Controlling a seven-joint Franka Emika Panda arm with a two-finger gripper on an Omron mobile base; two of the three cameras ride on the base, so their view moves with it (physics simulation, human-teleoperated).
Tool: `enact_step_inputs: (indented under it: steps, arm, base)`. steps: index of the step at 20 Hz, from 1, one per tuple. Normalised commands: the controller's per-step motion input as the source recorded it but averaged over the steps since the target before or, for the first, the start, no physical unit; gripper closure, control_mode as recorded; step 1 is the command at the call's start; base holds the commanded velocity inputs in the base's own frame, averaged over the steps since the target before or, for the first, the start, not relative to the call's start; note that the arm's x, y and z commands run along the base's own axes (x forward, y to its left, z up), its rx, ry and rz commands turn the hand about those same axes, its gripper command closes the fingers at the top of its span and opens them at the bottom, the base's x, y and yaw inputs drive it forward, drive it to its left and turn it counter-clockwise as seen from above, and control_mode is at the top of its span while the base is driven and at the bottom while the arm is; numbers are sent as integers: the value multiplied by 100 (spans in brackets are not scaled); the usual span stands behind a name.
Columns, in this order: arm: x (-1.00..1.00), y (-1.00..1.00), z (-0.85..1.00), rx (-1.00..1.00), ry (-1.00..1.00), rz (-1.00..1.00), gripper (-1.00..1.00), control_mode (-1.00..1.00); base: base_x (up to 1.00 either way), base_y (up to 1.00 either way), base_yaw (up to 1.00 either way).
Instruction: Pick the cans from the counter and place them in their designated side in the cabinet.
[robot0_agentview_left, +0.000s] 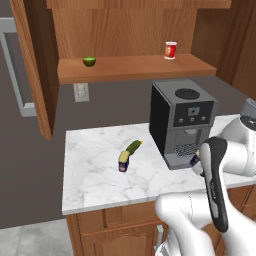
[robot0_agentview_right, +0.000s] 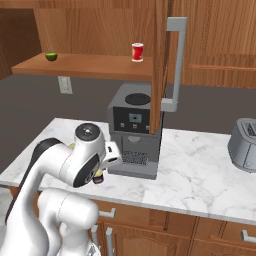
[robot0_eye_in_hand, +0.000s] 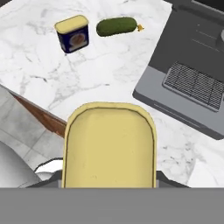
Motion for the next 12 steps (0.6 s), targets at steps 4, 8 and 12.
enact_step_inputs:
  steps: [4,8,12]
  arm:
    - [-19,4,41,0,-3,0,100,-100]
    - [-18,8,40,0,-2,-1,100,-100]
    - [-9,12,35,0,-6,-2,100,-100]
  base:
    - [0,0,0]
    - [0,0,0]
    - [0,0,0]
